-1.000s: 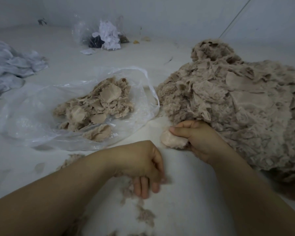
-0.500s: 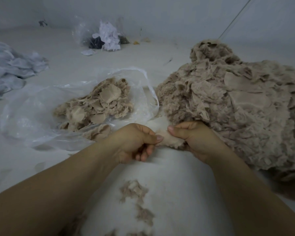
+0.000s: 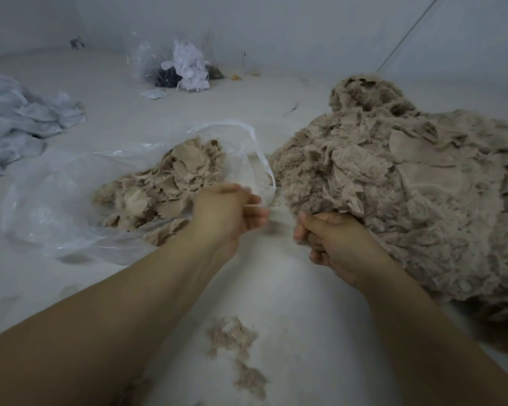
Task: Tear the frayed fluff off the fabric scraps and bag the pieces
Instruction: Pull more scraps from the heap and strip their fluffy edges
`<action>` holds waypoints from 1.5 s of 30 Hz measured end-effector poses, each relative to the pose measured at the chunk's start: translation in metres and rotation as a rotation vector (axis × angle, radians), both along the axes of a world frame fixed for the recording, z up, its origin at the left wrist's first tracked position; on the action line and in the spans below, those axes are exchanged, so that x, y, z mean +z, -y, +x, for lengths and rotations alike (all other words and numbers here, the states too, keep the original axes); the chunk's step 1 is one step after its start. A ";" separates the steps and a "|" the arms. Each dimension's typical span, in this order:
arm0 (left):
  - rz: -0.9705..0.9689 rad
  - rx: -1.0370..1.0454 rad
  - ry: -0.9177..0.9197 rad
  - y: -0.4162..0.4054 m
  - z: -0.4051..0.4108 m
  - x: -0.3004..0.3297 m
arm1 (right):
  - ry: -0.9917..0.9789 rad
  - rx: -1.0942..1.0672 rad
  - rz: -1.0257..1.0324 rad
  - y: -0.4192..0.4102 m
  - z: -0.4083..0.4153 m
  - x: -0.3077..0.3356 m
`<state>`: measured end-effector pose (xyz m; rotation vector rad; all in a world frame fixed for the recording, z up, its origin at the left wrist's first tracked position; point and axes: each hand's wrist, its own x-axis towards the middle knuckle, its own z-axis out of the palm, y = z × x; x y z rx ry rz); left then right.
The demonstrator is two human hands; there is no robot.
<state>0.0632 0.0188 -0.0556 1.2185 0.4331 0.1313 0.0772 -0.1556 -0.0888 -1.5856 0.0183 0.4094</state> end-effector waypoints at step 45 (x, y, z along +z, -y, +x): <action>1.195 -0.383 0.502 0.019 -0.041 -0.027 | 0.019 0.098 -0.029 0.002 0.002 0.001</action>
